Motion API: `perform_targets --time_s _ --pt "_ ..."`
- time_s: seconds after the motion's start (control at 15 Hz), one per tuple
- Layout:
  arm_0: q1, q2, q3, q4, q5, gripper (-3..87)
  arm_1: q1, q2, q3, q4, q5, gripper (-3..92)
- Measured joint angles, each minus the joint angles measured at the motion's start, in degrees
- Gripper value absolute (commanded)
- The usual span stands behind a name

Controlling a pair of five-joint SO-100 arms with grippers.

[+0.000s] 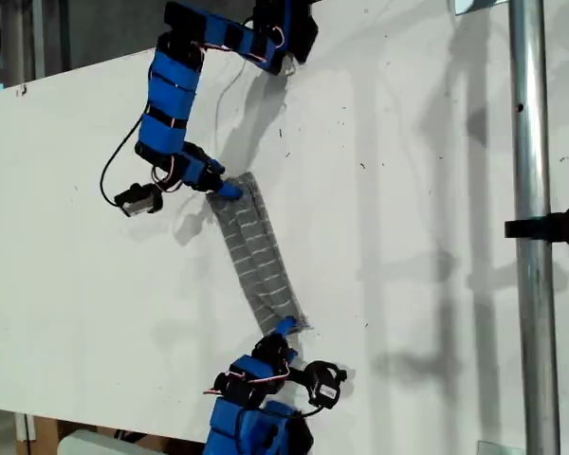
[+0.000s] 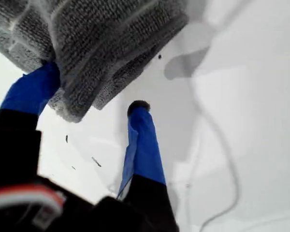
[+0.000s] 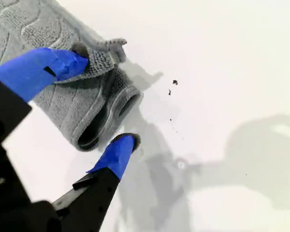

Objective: Grasp corners of a towel and fold twice.

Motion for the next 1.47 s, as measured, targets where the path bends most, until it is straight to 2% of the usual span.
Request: perform_targets --time_s 0.07,0.13,0.2,0.47,0.6,0.73,0.87,0.93,1.0,1.07,1.2,1.33,1.47 --pt "-0.2 0.4 -1.1 4.3 -1.0 16.0 2.4 3.9 0.5 1.1 0.0 27.6" --pt "0.2 1.8 -1.1 5.4 -1.1 9.8 5.5 8.1 2.1 3.2 0.0 27.5" --pt "0.3 5.2 -1.1 5.4 -1.8 9.8 9.4 12.1 4.7 3.9 0.3 27.4" --pt "4.0 18.6 2.7 9.3 -8.8 22.0 22.1 31.9 21.8 4.4 5.0 29.4" --pt "8.0 24.5 5.9 11.7 -14.2 23.4 22.7 42.2 28.5 4.4 9.1 29.8" --pt "13.4 33.6 12.0 11.0 -17.2 21.7 23.4 54.4 34.8 4.4 15.3 30.0" --pt "18.0 46.0 20.7 7.6 -17.6 10.4 21.9 68.1 39.8 4.4 21.6 30.6" --pt "18.8 51.2 23.8 6.2 -16.3 -2.4 20.9 73.7 42.5 4.4 23.6 31.9" --pt "18.6 56.2 26.6 4.0 -13.0 -2.5 20.7 76.7 44.6 4.4 24.7 33.3" --pt "18.5 63.4 31.2 2.7 -8.3 -2.5 19.4 77.3 45.4 4.4 25.0 34.3" --pt "18.0 79.6 39.3 4.6 -7.5 -2.5 16.9 77.7 45.5 4.4 25.0 36.2" --pt "17.6 81.9 43.2 4.7 -7.6 -2.3 14.5 75.6 45.5 2.9 23.3 38.3" --pt "16.3 82.4 46.2 4.0 -6.7 -2.3 13.4 69.7 45.6 -2.8 18.8 41.5"
